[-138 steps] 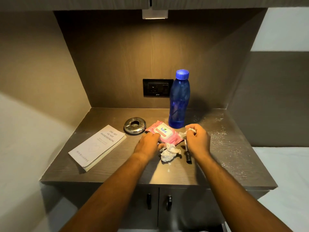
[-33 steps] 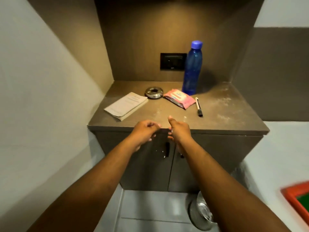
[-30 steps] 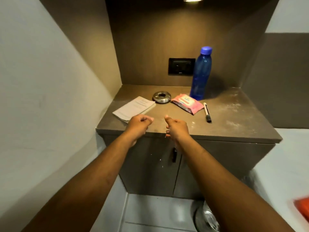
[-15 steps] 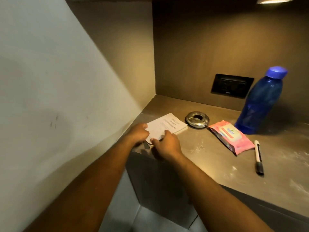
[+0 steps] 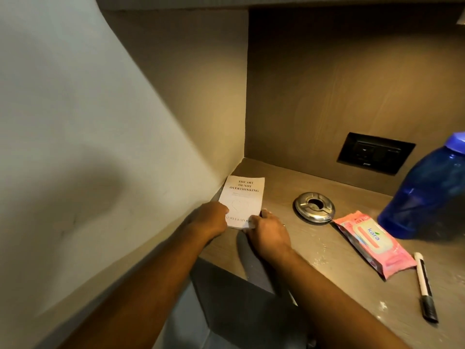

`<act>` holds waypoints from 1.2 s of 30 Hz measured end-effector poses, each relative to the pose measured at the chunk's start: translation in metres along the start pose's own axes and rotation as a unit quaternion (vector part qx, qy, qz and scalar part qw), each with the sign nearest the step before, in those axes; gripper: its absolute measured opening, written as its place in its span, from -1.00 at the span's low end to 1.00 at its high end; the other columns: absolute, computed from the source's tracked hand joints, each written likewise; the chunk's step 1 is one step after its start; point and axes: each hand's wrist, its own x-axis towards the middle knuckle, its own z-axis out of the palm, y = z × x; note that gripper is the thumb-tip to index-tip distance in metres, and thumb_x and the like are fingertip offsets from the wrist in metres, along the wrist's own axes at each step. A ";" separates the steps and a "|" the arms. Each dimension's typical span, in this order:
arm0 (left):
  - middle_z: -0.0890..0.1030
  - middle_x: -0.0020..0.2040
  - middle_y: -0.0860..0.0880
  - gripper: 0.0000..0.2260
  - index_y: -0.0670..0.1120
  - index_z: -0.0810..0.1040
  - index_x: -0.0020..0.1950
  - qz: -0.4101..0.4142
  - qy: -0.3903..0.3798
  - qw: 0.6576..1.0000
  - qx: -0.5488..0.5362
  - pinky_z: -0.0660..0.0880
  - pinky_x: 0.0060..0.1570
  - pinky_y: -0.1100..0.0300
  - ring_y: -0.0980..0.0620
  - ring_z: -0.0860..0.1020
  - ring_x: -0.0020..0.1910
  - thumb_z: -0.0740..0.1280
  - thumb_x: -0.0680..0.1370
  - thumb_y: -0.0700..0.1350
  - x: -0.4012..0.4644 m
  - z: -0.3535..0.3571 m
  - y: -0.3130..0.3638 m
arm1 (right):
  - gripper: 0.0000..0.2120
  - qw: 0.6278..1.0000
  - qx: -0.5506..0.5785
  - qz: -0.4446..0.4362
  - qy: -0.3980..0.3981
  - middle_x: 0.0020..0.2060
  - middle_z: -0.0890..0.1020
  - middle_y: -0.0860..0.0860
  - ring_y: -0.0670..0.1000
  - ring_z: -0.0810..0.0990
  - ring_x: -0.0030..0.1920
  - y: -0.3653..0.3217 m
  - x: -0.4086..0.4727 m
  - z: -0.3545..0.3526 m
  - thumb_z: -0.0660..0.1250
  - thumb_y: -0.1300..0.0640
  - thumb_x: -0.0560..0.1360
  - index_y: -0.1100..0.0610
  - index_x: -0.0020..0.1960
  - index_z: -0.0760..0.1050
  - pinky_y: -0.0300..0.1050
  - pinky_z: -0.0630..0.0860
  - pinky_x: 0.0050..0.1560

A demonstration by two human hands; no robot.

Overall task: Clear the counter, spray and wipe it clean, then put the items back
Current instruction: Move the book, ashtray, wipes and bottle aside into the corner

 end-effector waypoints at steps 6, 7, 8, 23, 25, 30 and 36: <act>0.46 0.28 -0.15 -0.63 -0.13 0.40 0.35 0.137 -0.056 0.983 0.110 0.50 0.03 0.13 -0.09 0.49 0.13 0.26 0.54 -0.21 0.036 -0.005 0.008 | -0.70 1.000 0.002 0.026 -0.014 0.16 0.52 0.06 0.06 0.54 0.10 -0.005 0.034 0.002 0.26 -0.04 0.57 0.08 0.20 0.55 0.00 0.54 0.13; 0.46 0.27 -0.16 -0.64 -0.14 0.40 0.35 0.149 -0.051 0.978 0.137 0.49 0.07 0.10 -0.10 0.49 0.14 0.24 0.55 -0.22 0.045 -0.007 0.008 | -0.71 0.999 0.002 0.031 -0.016 0.15 0.53 0.07 0.07 0.54 0.09 -0.005 0.041 0.001 0.25 -0.02 0.57 0.09 0.20 0.55 0.01 0.54 0.12; 0.47 0.26 -0.17 -0.66 -0.15 0.40 0.34 0.155 -0.049 0.974 0.157 0.49 0.10 0.06 -0.12 0.50 0.14 0.22 0.56 -0.24 0.054 -0.010 0.008 | -0.73 0.999 0.001 0.036 -0.019 0.14 0.53 0.08 0.08 0.55 0.08 -0.006 0.049 0.000 0.24 0.01 0.58 0.10 0.20 0.55 0.02 0.54 0.12; 0.52 0.21 -0.21 -0.71 -0.22 0.47 0.28 0.136 -0.109 0.964 0.200 0.50 0.17 0.01 -0.18 0.53 0.14 0.24 0.56 -0.21 0.107 -0.023 0.033 | -0.73 0.993 0.002 0.074 -0.094 0.27 0.47 0.20 0.23 0.47 0.26 -0.002 0.104 -0.018 0.24 0.08 0.56 0.15 0.22 0.51 0.13 0.44 0.28; 0.57 0.16 -0.17 -0.72 -0.18 0.52 0.21 0.131 -0.099 0.977 0.134 0.52 0.09 0.01 -0.18 0.55 0.09 0.25 0.57 -0.06 0.105 -0.027 0.046 | -0.74 0.994 0.071 0.068 -0.052 0.15 0.55 0.17 0.20 0.53 0.17 0.010 0.101 -0.032 0.24 -0.01 0.56 0.14 0.10 0.55 0.04 0.48 0.14; 0.58 0.19 -0.16 -0.73 -0.12 0.56 0.19 0.128 -0.061 0.986 -0.084 0.47 0.07 0.07 -0.16 0.53 0.14 0.28 0.50 -0.16 0.099 -0.015 0.105 | -0.63 0.968 0.035 0.202 0.145 0.11 0.61 0.14 0.18 0.55 0.11 0.075 0.075 -0.069 0.27 -0.11 0.54 0.14 0.18 0.54 0.07 0.52 0.10; 0.64 -0.06 -0.12 -0.81 -0.09 0.63 -0.05 0.069 -0.156 0.953 -0.252 0.52 -0.14 0.06 -0.13 0.58 -0.07 0.24 0.49 -0.24 0.088 0.022 0.161 | -0.78 0.943 0.016 0.332 -0.035 -0.14 0.61 0.11 0.10 0.61 -0.11 0.122 0.057 -0.091 0.35 0.04 0.53 0.20 0.02 0.55 -0.02 0.59 -0.06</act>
